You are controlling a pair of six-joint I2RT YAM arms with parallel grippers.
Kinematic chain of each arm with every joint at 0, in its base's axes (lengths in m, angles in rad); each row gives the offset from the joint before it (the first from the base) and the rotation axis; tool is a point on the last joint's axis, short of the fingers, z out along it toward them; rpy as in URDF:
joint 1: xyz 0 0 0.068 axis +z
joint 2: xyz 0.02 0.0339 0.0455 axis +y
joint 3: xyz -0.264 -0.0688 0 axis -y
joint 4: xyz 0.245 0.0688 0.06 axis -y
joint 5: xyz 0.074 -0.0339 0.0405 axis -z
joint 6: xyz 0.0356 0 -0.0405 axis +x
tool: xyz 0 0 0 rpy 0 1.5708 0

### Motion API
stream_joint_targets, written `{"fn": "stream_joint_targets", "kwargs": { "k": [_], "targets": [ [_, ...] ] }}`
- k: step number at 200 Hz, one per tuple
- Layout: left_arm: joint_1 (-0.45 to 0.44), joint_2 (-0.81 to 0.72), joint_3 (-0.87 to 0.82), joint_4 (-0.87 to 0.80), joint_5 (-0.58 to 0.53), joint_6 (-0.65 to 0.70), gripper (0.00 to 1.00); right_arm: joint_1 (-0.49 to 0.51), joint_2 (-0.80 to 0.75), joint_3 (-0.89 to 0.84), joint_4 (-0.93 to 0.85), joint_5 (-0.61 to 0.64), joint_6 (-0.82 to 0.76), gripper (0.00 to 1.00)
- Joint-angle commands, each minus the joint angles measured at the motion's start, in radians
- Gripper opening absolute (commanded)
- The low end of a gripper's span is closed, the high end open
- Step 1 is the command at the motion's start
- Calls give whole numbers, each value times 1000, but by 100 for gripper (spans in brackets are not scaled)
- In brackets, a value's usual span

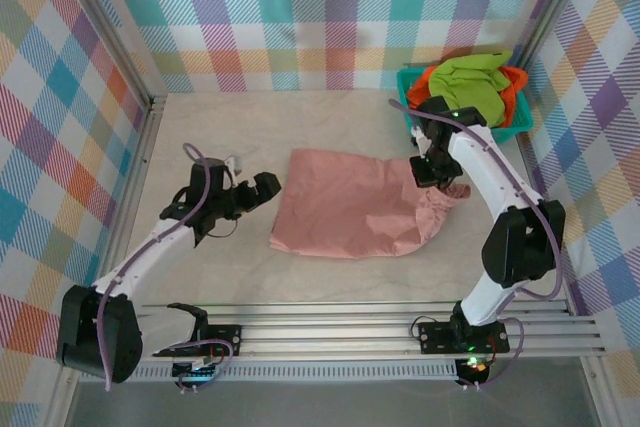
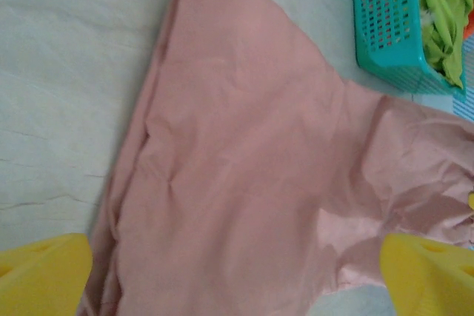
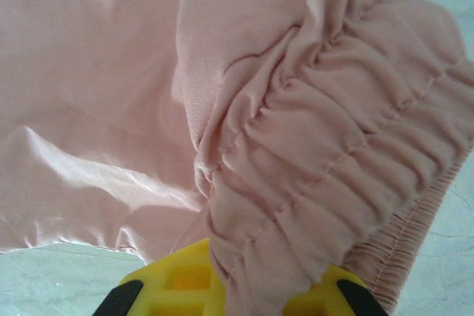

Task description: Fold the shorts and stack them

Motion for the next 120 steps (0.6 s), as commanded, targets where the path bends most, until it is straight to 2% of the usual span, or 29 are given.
{"fn": "stream_joint_targets", "kwargs": {
  "k": [1, 21, 46, 59, 72, 120],
  "targets": [
    [-43, 76, 29, 2, -14, -46, 96, 37, 20, 77, -12, -19, 27, 0],
    [-69, 148, 31, 27, -19, -62, 89, 63, 39, 121, -33, -4, 35, 0],
    [-100, 240, 40, 51, -15, -69, 74, 92, 65, 157, -55, 17, 41, 0],
    [-120, 286, 46, 55, -19, -68, 70, 105, 77, 180, -67, 22, 50, 0],
    [-141, 324, 44, 64, -28, -70, 60, 122, 90, 214, -77, 24, 63, 0],
    [-188, 414, -11, 105, -52, -92, 38, 232, 204, 407, -146, 30, 136, 0]
  ]
}}
